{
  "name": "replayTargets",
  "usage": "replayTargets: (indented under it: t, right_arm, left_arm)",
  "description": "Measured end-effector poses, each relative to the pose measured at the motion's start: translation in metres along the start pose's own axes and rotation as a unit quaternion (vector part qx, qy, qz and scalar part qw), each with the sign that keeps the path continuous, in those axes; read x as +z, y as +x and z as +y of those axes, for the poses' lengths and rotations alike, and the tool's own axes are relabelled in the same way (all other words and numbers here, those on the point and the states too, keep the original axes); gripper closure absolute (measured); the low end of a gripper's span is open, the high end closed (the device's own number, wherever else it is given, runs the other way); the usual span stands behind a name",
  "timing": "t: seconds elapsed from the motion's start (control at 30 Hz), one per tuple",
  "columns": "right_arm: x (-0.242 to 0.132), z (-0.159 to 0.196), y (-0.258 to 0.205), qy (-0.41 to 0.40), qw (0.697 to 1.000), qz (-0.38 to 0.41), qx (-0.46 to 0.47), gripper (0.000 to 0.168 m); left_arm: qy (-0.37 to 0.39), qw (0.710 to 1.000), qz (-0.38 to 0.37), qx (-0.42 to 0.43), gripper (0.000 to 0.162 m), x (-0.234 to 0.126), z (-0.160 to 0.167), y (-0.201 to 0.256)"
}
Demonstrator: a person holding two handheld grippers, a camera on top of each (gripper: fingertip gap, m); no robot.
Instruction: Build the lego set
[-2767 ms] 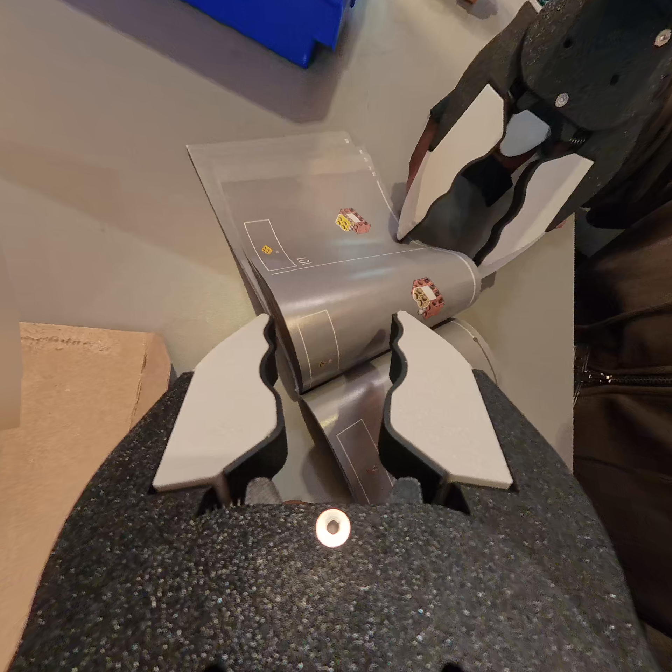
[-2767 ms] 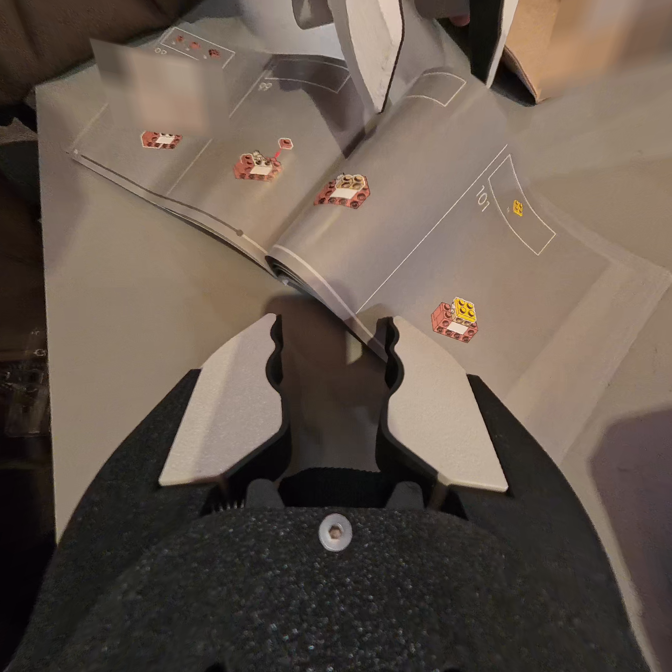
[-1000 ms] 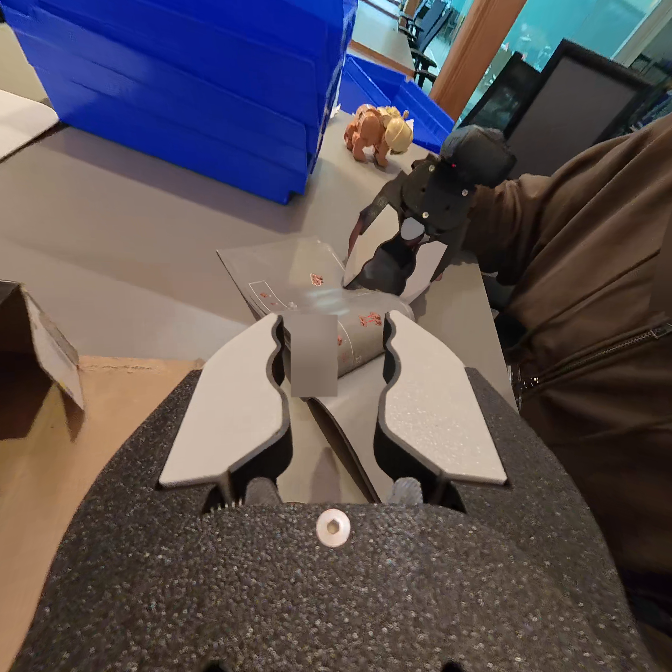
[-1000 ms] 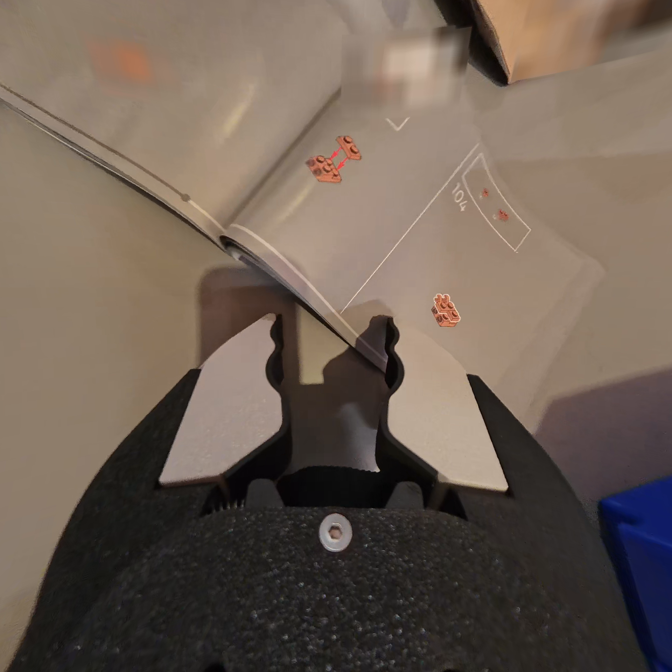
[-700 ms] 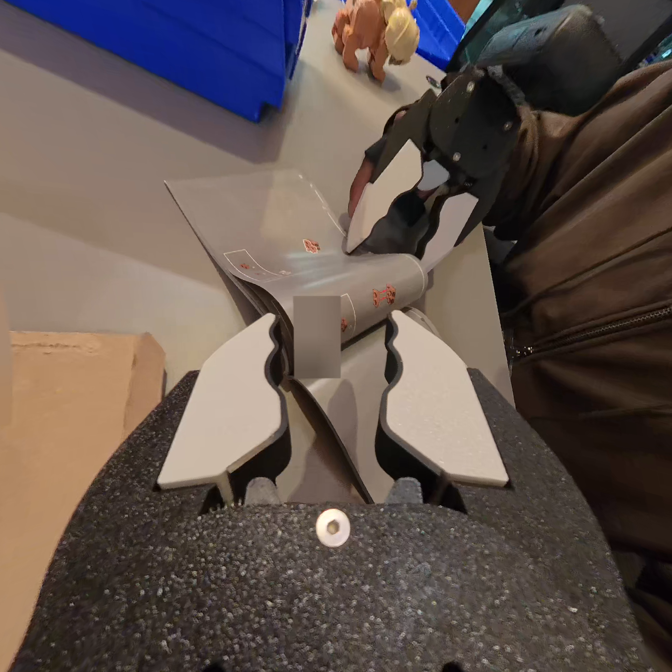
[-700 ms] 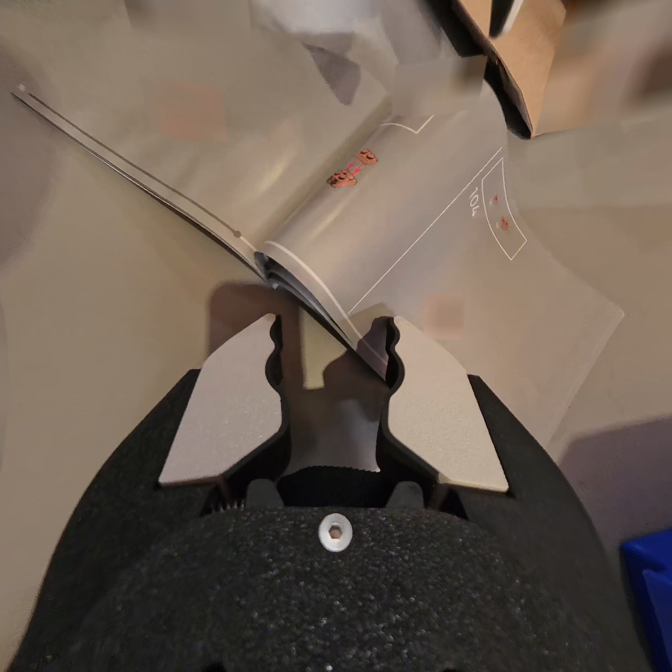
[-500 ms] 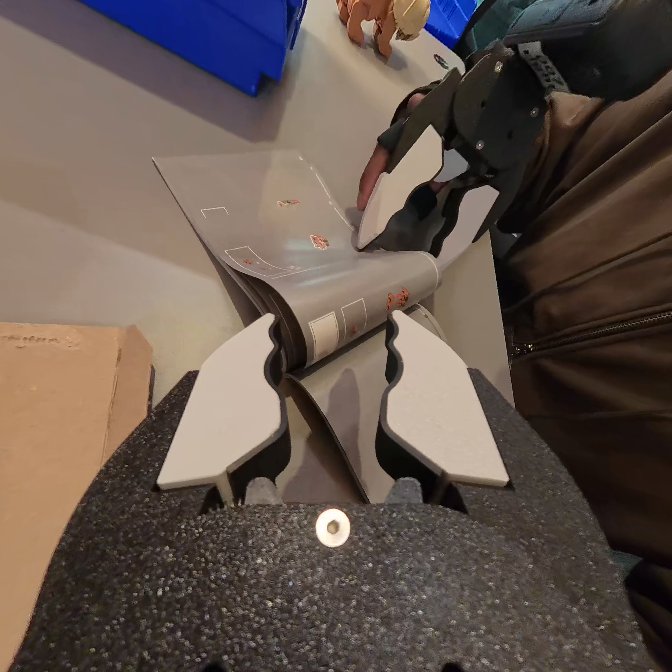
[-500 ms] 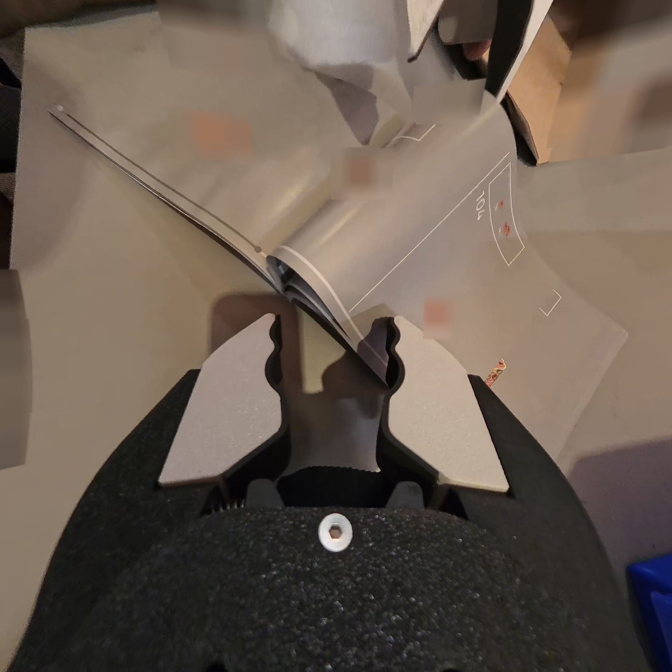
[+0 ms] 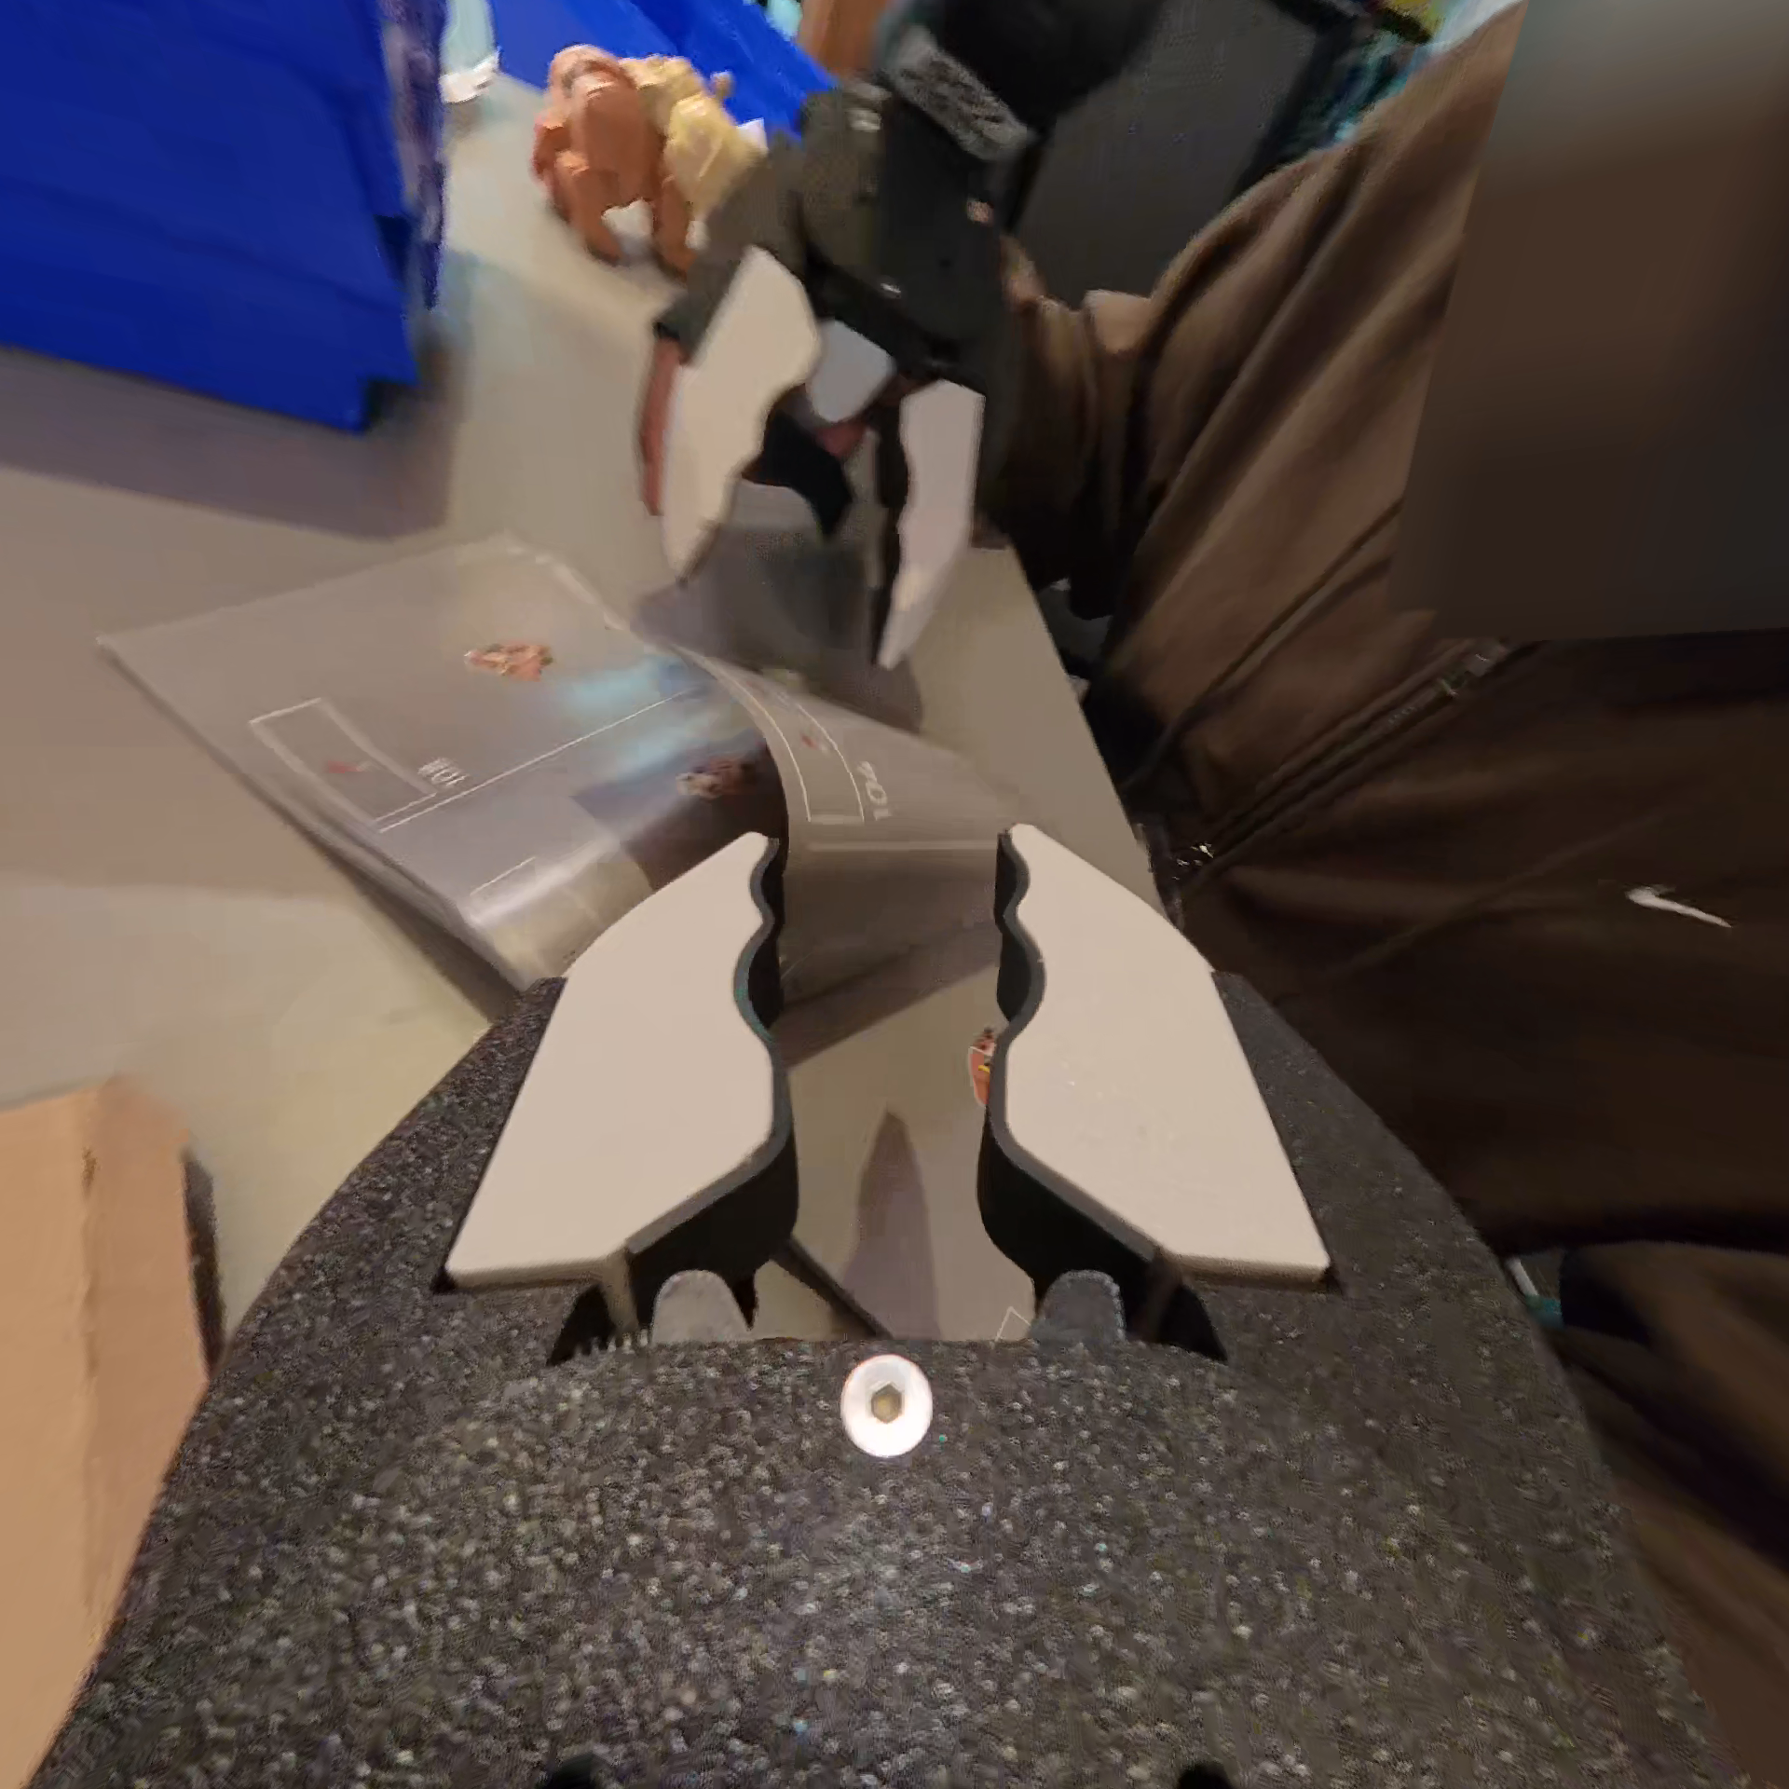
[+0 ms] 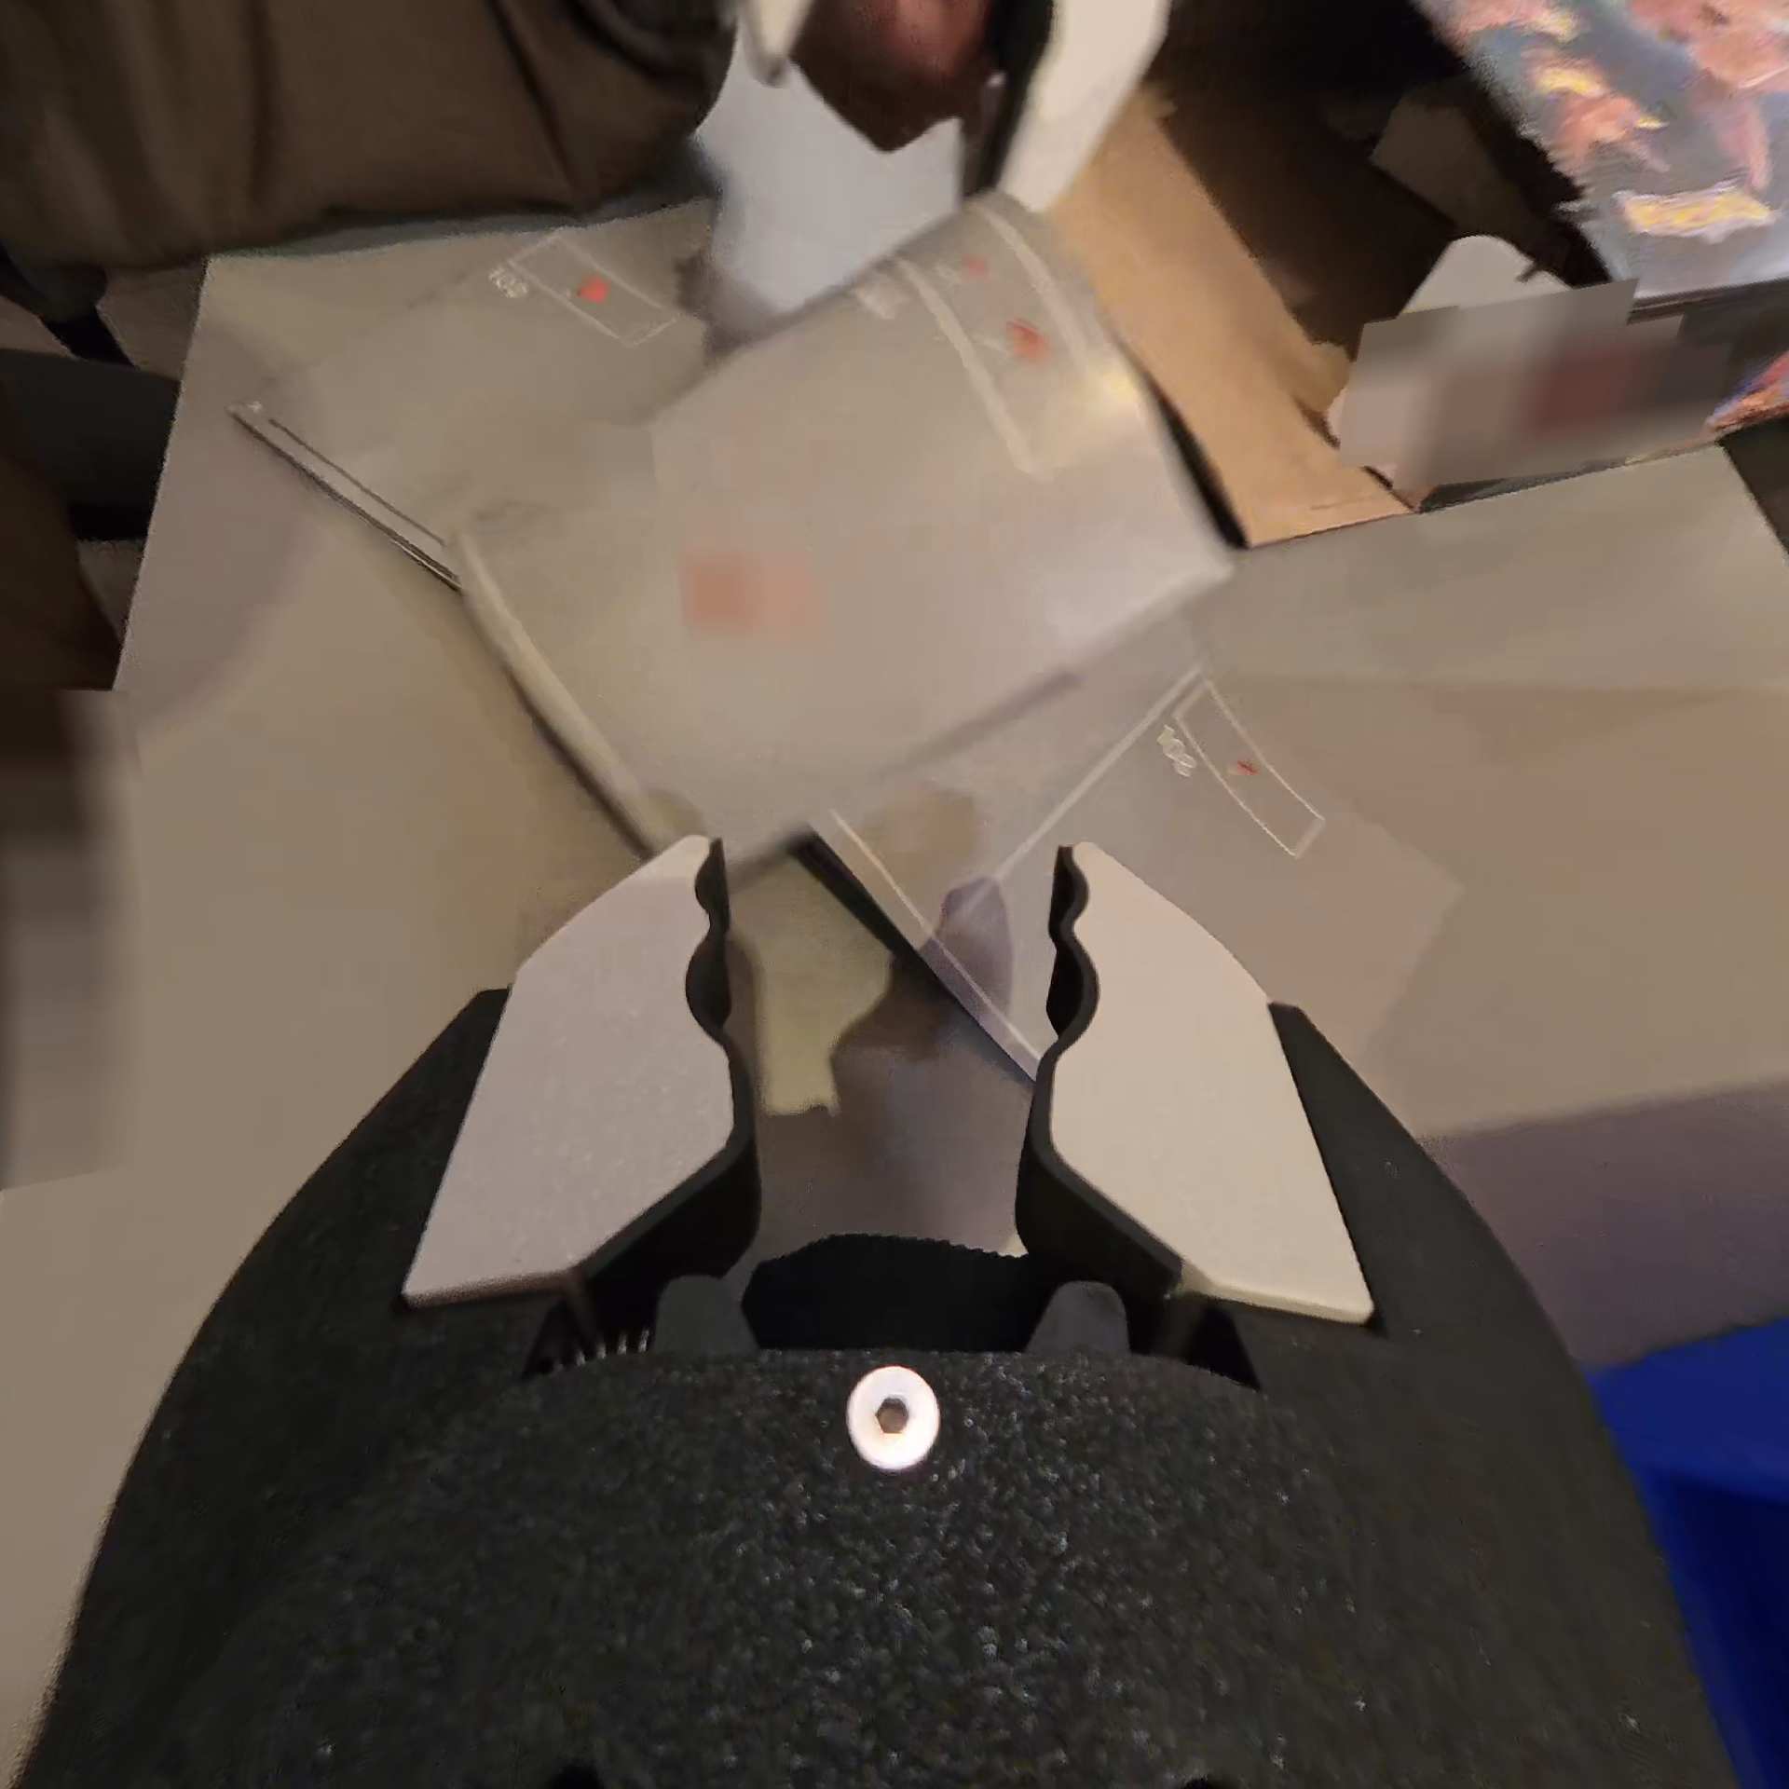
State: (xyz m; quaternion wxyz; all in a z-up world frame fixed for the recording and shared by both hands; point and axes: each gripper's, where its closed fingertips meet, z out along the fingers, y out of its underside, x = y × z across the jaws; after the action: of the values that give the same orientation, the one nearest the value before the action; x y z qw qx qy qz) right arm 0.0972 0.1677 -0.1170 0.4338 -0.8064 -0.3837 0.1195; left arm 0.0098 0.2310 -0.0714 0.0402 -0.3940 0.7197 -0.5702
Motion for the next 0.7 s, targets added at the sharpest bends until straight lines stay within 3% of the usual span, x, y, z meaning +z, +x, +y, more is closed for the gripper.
replayTargets:
  t: [0.17,0.3,0.47,0.7]
  right_arm:
    - [-0.019,0.024,0.033,-0.003,0.998,0.036,0.044,0.106]
    - [-0.006,0.043,0.039,-0.053,0.995,0.049,0.068,0.110]
    - [0.014,0.048,0.026,-0.102,0.992,0.043,0.067,0.113]
    - [0.030,0.038,0.001,-0.116,0.992,0.016,0.053,0.116]
  left_arm:
    - [0.012,0.995,0.063,0.071,0.120,-0.004,-0.006,0.036]
    - [0.085,0.987,0.088,0.104,0.120,-0.022,-0.027,0.053]
    - [0.158,0.985,-0.002,0.063,0.120,-0.043,-0.048,0.017]
    - [0.084,0.992,-0.091,-0.001,0.119,-0.029,-0.026,-0.026]
